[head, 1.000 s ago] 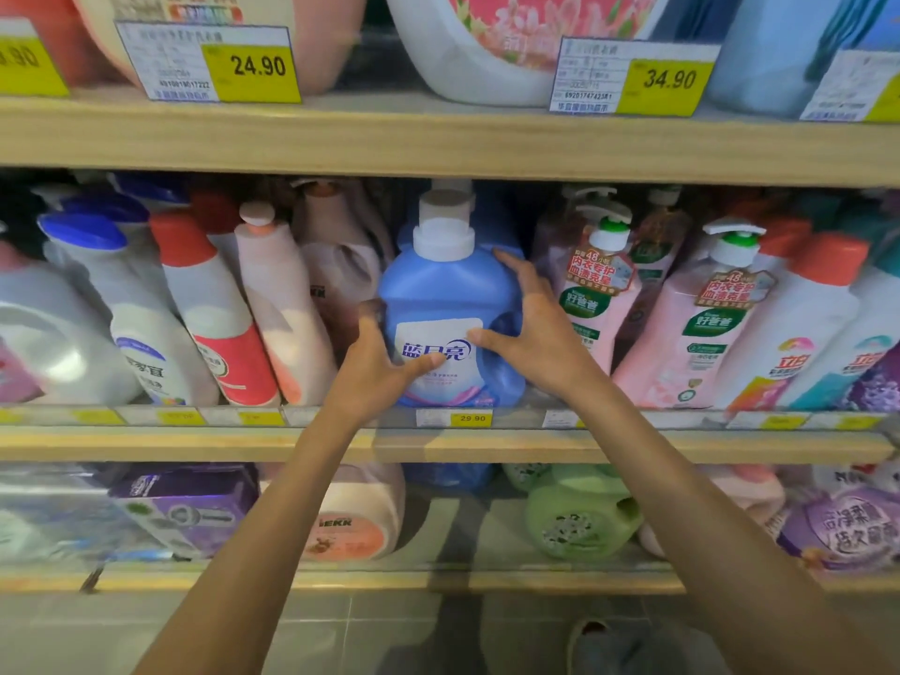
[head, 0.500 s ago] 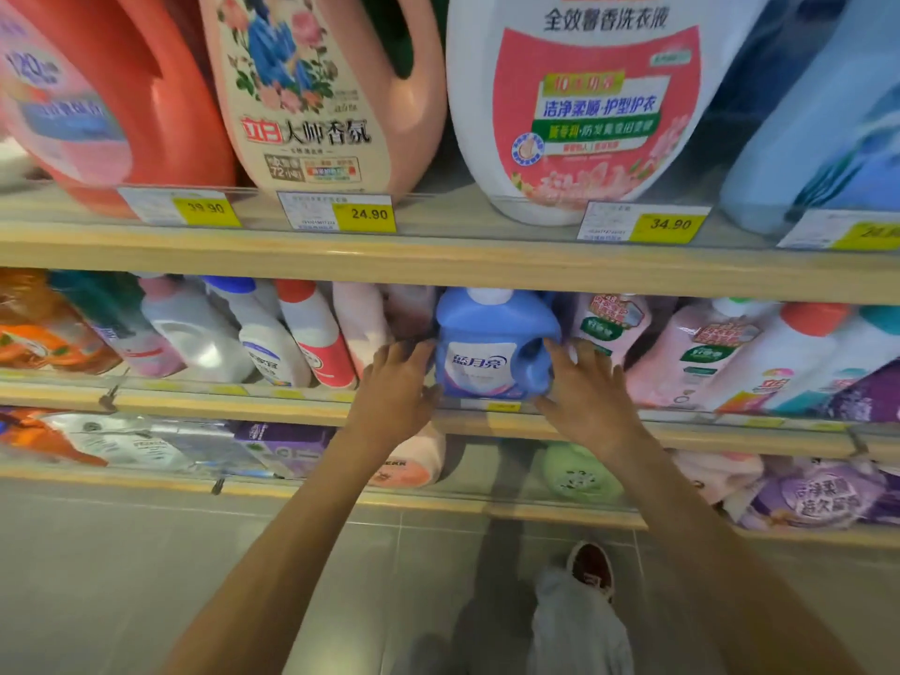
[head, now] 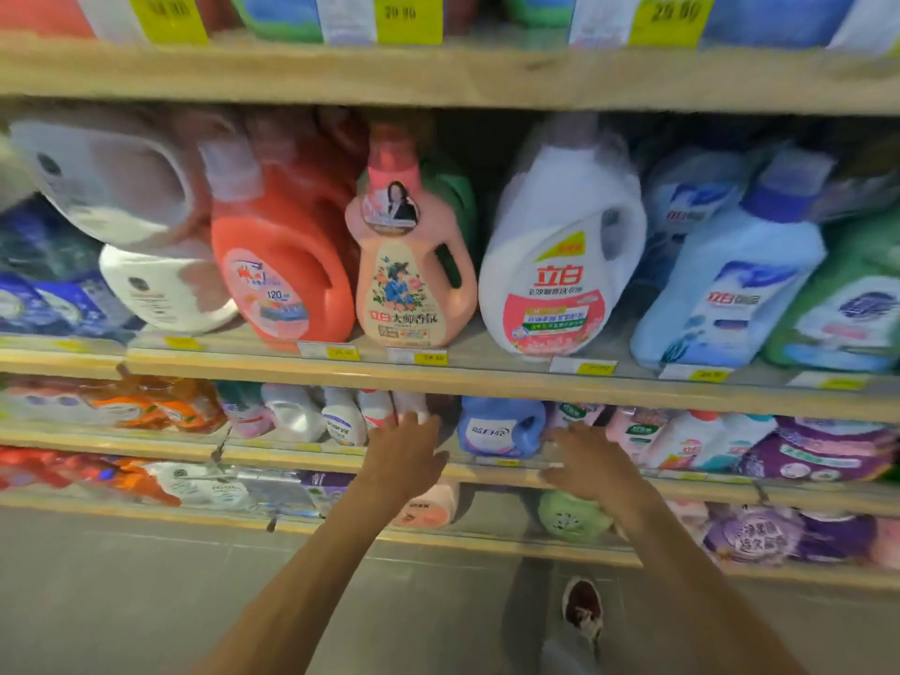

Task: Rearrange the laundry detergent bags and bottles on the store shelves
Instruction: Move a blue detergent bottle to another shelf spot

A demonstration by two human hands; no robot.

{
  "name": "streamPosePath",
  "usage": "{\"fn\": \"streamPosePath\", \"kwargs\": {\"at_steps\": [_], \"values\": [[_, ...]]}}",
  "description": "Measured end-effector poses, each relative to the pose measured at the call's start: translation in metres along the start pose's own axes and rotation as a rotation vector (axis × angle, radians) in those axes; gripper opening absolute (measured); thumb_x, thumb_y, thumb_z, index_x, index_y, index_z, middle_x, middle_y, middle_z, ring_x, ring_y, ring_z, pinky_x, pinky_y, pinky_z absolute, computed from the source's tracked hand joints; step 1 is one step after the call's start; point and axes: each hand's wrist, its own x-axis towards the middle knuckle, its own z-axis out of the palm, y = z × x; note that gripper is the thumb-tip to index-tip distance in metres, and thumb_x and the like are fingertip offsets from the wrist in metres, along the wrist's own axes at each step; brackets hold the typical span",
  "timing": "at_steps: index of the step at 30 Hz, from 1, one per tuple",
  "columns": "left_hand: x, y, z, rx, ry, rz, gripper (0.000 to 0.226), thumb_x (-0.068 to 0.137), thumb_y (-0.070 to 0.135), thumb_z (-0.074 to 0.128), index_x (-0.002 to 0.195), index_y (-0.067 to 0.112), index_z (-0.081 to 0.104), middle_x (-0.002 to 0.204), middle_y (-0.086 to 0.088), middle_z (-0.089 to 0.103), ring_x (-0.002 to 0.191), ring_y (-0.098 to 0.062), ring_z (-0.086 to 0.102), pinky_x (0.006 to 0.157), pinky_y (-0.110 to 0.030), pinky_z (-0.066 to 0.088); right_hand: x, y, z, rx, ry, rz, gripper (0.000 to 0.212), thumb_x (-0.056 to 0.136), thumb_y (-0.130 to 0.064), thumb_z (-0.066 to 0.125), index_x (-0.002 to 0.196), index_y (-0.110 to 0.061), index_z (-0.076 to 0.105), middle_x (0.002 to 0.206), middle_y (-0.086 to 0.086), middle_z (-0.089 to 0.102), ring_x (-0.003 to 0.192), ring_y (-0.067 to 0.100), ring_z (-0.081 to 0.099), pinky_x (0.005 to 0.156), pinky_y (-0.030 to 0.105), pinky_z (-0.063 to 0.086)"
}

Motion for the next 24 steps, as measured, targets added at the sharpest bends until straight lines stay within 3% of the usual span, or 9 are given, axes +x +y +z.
{"fn": "streamPosePath", "kwargs": {"at_steps": [7, 13, 19, 24], "values": [[-0.033, 0.02, -0.095, -0.03, 0.035, 0.03, 0.045, 0.099, 0.043, 0.048, 0.139, 0.023, 0.047, 0.132, -0.008, 0.054, 0.124, -0.034, 0.052, 0.1, -0.045, 0.044, -0.07, 0.006, -0.081, 0.006, -0.035, 0.043, 0.063, 0.092, -0.048, 0.059, 0.147, -0.023, 0.04, 0.146, 0.011, 0.041, 0.132, 0.034, 0.043, 0.102, 0.043, 0.044], [-0.056, 0.049, -0.159, 0.021, 0.101, 0.047, 0.049, 0.1, 0.046, 0.046, 0.145, 0.026, 0.04, 0.14, -0.005, 0.05, 0.131, -0.03, 0.047, 0.103, -0.044, 0.038, -0.108, 0.03, -0.135, 0.029, 0.007, 0.052, 0.059, 0.091, -0.048, 0.058, 0.143, -0.024, 0.042, 0.138, 0.011, 0.045, 0.129, 0.032, 0.043, 0.1, 0.039, 0.044], [-0.071, 0.083, -0.189, 0.082, 0.178, 0.071, 0.053, 0.099, 0.047, 0.047, 0.146, 0.025, 0.036, 0.135, -0.004, 0.053, 0.126, -0.029, 0.05, 0.101, -0.044, 0.042, -0.14, 0.053, -0.164, 0.018, 0.016, 0.031, 0.068, 0.093, -0.048, 0.058, 0.151, -0.025, 0.032, 0.148, 0.011, 0.038, 0.134, 0.031, 0.04, 0.102, 0.04, 0.043], [-0.075, 0.12, -0.207, 0.129, 0.254, 0.113, 0.051, 0.1, 0.047, 0.045, 0.145, 0.025, 0.039, 0.133, -0.004, 0.055, 0.125, -0.028, 0.051, 0.1, -0.043, 0.043, -0.165, 0.087, -0.194, -0.041, 0.116, 0.018, 0.062, 0.092, -0.051, 0.057, 0.145, -0.023, 0.038, 0.143, 0.011, 0.041, 0.13, 0.032, 0.039, 0.097, 0.041, 0.041]]}}
